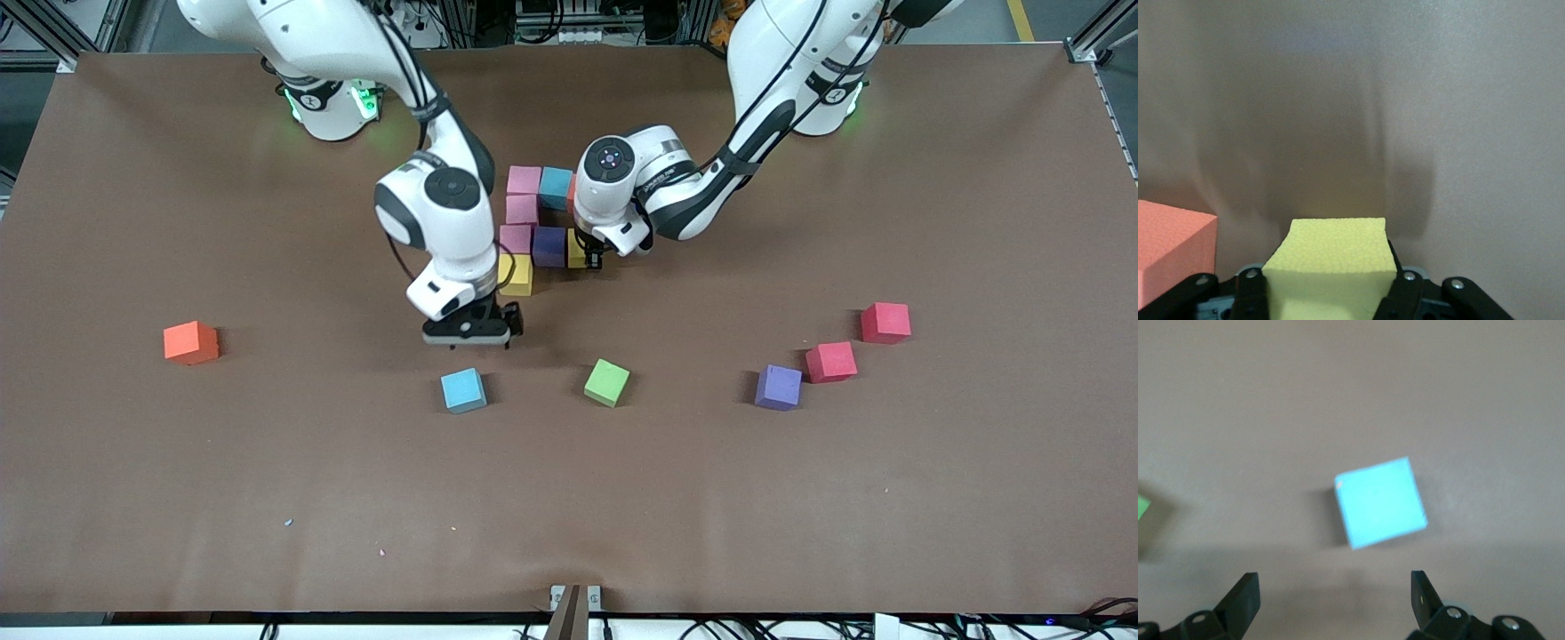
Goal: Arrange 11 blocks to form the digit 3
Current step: 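Place the yellow cube with the left gripper while the right gripper grasps cyan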
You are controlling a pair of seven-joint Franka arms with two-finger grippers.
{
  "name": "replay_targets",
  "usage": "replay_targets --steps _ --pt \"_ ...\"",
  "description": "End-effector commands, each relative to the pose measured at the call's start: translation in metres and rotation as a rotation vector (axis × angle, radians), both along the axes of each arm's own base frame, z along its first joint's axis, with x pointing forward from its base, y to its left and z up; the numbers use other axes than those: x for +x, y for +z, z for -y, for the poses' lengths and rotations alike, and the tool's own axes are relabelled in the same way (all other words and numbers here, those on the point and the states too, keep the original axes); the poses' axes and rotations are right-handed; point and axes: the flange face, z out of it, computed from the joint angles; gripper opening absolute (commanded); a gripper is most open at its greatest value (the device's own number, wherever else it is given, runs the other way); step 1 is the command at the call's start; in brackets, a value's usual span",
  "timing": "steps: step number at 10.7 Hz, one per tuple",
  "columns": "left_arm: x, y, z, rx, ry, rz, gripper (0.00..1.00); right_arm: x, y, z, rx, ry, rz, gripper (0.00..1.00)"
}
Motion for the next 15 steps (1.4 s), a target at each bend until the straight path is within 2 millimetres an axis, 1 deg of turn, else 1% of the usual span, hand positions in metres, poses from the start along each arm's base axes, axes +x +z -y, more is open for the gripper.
replay_targets --steps 1,2,3,4,5,6,7,8,9,10,11,12,13,14,15 --pt "-0.002 -0.006 0.004 0.022 0.004 0.007 0.02 0.042 -0.005 0.005 -0.028 0.075 0.035 1.00" --pt "-0.001 -0.005 0.005 0.019 0.004 0.009 0.02 0.054 -0.014 0.007 -0.042 0.103 0.038 1.00" --pt "0.001 -0.002 0.007 0.015 0.006 0.013 0.02 0.063 -0.021 0.002 -0.031 0.144 0.064 1.00" --pt "0.001 -0.002 0.007 0.015 0.006 0.013 0.02 0.068 -0.029 0.001 -0.002 0.163 0.098 1.00" --pt "0.002 0.000 0.008 0.012 0.006 0.016 0.02 0.071 -0.037 0.004 0.009 0.174 0.113 1.00" --pt "0.002 0.001 0.010 0.010 0.004 0.018 0.04 0.072 -0.040 0.007 -0.001 0.198 0.110 1.00" --pt "0.000 0.000 0.011 0.010 0.000 0.019 0.09 0.072 -0.042 0.010 -0.008 0.208 0.105 1.00" --pt "0.000 0.000 0.012 0.010 0.001 0.018 0.11 0.078 -0.044 0.022 -0.012 0.194 0.103 1.00" --pt "0.002 0.002 0.013 0.006 0.000 0.023 0.32 0.079 -0.046 0.027 -0.016 0.193 0.098 1.00" --pt "0.002 0.000 0.012 0.008 0.001 0.019 0.97 0.078 -0.051 0.035 -0.026 0.193 0.085 1.00" --pt "0.003 0.000 0.011 0.012 0.001 0.021 1.00 0.078 -0.051 0.036 -0.028 0.196 0.083 1.00" --pt "0.003 0.001 0.010 0.030 -0.003 0.015 1.00 0.075 -0.057 0.038 -0.031 0.197 0.072 1.00" --pt "0.006 0.005 0.007 0.051 -0.006 0.016 1.00 0.065 -0.070 0.040 -0.020 0.196 0.062 1.00" --pt "0.009 0.010 0.007 0.064 -0.012 0.019 1.00 0.052 -0.081 0.041 0.031 0.208 0.090 1.00" --pt "0.009 0.022 0.006 0.081 -0.026 0.026 1.00 0.050 -0.083 0.042 0.043 0.211 0.100 1.00"
